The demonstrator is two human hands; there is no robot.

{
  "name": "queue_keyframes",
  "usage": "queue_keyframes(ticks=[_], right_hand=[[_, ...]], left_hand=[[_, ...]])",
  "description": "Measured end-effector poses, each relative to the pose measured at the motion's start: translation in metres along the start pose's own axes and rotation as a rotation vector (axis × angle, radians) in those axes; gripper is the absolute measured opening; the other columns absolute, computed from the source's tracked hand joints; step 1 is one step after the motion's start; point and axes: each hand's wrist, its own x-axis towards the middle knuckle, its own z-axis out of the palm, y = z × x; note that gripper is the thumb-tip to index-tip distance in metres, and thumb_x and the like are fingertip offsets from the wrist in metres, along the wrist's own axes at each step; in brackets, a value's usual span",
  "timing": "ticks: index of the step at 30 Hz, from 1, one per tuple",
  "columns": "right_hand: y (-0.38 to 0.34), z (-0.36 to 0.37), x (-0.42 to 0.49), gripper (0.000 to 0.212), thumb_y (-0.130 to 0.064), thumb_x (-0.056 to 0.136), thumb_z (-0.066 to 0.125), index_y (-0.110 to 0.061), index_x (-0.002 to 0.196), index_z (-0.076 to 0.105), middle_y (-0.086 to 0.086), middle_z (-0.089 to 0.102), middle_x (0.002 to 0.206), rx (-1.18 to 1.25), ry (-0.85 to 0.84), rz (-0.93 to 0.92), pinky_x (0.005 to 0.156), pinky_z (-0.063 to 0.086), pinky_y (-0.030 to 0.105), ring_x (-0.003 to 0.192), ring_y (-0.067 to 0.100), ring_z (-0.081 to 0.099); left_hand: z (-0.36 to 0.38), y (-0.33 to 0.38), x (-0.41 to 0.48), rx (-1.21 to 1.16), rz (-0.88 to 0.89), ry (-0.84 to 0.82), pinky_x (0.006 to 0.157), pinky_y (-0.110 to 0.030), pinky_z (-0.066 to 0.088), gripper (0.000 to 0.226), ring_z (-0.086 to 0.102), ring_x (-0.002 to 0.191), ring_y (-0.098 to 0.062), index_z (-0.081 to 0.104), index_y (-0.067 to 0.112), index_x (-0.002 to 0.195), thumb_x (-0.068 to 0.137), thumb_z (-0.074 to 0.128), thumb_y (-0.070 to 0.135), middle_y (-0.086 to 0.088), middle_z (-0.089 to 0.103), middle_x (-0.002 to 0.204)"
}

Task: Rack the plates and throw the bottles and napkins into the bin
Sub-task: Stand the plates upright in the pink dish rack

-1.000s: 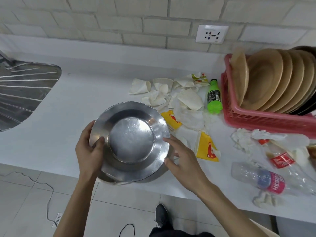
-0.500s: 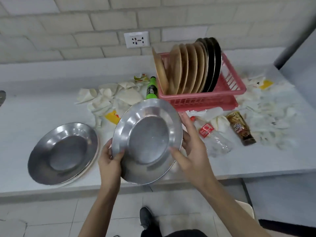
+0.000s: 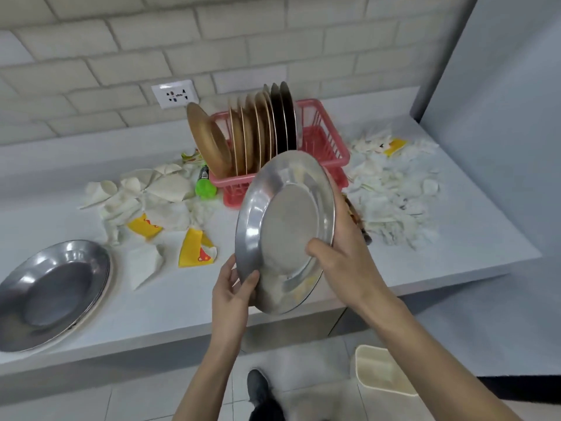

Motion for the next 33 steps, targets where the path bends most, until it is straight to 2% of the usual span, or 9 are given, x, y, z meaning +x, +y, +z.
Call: queue_keyframes(ticks=[2,5,10,14,17,20,22,26,33], right_hand=[[-0.003,-0.006,0.004,0.086,-0.003,0.074,0.043,-0.027,0.154,0.023,-0.013,0.041,0.149,-0.001,0.052,-0.039,0.116,0.031,0.03,0.137,-0.001,0.035],[-0.004,-0.016,0.015,0.082,-0.004,0.073,0.041,-0.022,0.153,0.029,-0.005,0.043,0.149,-0.039,0.124,-0.075,0.117,0.031,0.044,0.139,0.01,0.037],[-0.011,-0.033,0.043,0.082,-0.001,0.073,0.041,-0.016,0.152,0.029,-0.004,0.043,0.15,-0.126,0.231,-0.102,0.118,0.029,0.039,0.139,0.004,0.035],[-0.016,-0.045,0.075,0.083,0.0,0.072,0.041,-0.016,0.153,0.028,-0.004,0.04,0.152,-0.216,0.313,-0.137,0.118,0.03,0.04,0.14,0.006,0.034],[-0.017,-0.05,0.099,0.086,0.001,0.073,0.039,-0.017,0.155,0.022,-0.011,0.03,0.157,-0.268,0.369,-0.145,0.119,0.024,0.022,0.142,-0.005,0.026],[-0.015,-0.051,0.122,0.087,0.008,0.075,0.039,-0.019,0.155,0.018,-0.024,0.027,0.151,-0.323,0.404,-0.157,0.112,0.021,0.008,0.136,-0.018,0.023],[-0.014,-0.053,0.136,0.088,0.015,0.077,0.04,-0.02,0.155,0.02,-0.019,0.027,0.153,-0.347,0.428,-0.147,0.114,0.022,0.01,0.135,-0.018,0.023],[-0.005,-0.061,0.163,0.085,0.015,0.075,0.04,-0.018,0.153,0.028,-0.005,0.031,0.158,-0.404,0.461,-0.167,0.12,0.024,0.027,0.144,0.001,0.026],[0.016,-0.081,0.211,0.086,0.012,0.074,0.039,-0.018,0.153,0.026,-0.004,0.032,0.158,-0.505,0.399,-0.166,0.116,0.02,0.014,0.143,0.0,0.027]], left_hand=[[0.008,0.003,0.004,0.046,0.022,-0.034,0.062,-0.029,0.058,0.04,0.071,0.084,-0.01,0.057,0.021,0.129,0.093,0.064,0.006,0.003,0.073,0.104],[0.018,0.009,0.017,0.145,0.037,-0.119,0.068,-0.041,0.061,0.048,0.068,0.087,-0.015,0.058,0.027,0.129,0.081,0.065,0.025,0.007,0.068,0.112],[0.034,0.024,0.054,0.276,0.141,-0.226,0.074,-0.031,0.059,0.051,0.066,0.098,-0.01,0.057,0.031,0.133,0.082,0.064,0.029,0.015,0.059,0.131],[0.044,0.037,0.089,0.419,0.246,-0.284,0.079,-0.009,0.049,0.044,0.059,0.106,0.003,0.057,0.026,0.133,0.092,0.066,0.016,0.011,0.055,0.137],[0.046,0.045,0.115,0.547,0.36,-0.329,0.094,-0.024,0.049,0.045,0.054,0.109,-0.002,0.056,0.026,0.133,0.091,0.067,0.014,0.012,0.058,0.13],[0.046,0.052,0.142,0.648,0.499,-0.393,0.1,-0.026,0.043,0.045,0.052,0.113,-0.004,0.055,0.025,0.136,0.093,0.064,0.015,0.015,0.056,0.127],[0.048,0.052,0.159,0.706,0.558,-0.418,0.101,-0.026,0.041,0.048,0.052,0.121,-0.011,0.052,0.023,0.139,0.093,0.063,0.016,0.006,0.056,0.134],[0.053,0.053,0.18,0.786,0.598,-0.446,0.107,-0.024,0.033,0.054,0.046,0.131,-0.015,0.048,0.019,0.144,0.092,0.063,0.015,0.002,0.051,0.143],[0.071,0.049,0.201,0.88,0.648,-0.429,0.116,-0.035,0.034,0.056,0.042,0.137,-0.015,0.046,0.019,0.146,0.092,0.061,0.014,0.004,0.045,0.15]])
